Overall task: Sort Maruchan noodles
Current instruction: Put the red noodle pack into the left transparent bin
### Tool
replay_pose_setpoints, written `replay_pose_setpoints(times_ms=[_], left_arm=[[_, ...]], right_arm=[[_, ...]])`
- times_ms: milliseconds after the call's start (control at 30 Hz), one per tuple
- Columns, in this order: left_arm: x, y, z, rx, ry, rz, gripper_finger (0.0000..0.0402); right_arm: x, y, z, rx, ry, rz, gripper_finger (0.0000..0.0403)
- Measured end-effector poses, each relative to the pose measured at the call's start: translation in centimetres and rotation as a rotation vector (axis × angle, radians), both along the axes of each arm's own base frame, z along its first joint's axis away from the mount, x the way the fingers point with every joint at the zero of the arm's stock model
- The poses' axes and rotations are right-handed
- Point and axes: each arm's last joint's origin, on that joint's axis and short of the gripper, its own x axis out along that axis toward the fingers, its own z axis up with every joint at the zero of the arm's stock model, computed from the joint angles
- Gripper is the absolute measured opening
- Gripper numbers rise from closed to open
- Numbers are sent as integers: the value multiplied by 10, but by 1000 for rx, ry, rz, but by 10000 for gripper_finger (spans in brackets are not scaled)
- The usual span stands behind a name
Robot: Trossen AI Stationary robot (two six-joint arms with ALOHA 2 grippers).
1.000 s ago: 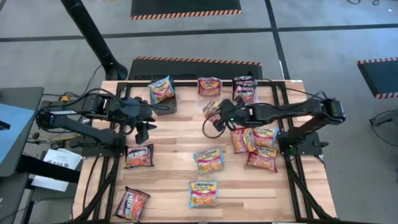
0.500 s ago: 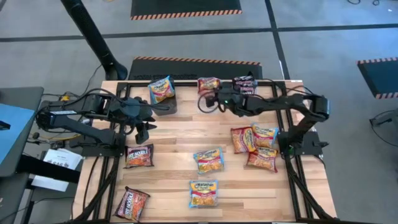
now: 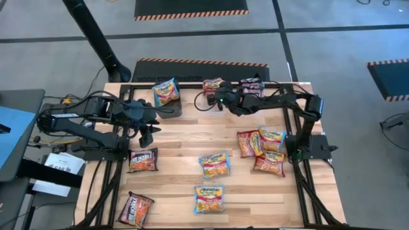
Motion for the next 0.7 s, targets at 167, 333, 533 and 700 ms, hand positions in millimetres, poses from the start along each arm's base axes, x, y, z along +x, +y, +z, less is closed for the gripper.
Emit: replay_pose_setpoints(times_ms=[167,333,533,700], left_arm=[[0,0,0,0,0,0,122],[0,0,0,0,-1,0,122],[0,0,0,-1,-1,0,122],[0,0,0,-5,-2,4,122]], right_arm=[[-5,-9,0,18,-14,-44,22],[-9,-19,-2,46,-24,-55,25],[-13,-25,-3,75,-29,-41,32],[-13,-27,-3,93,-35,-24,35]])
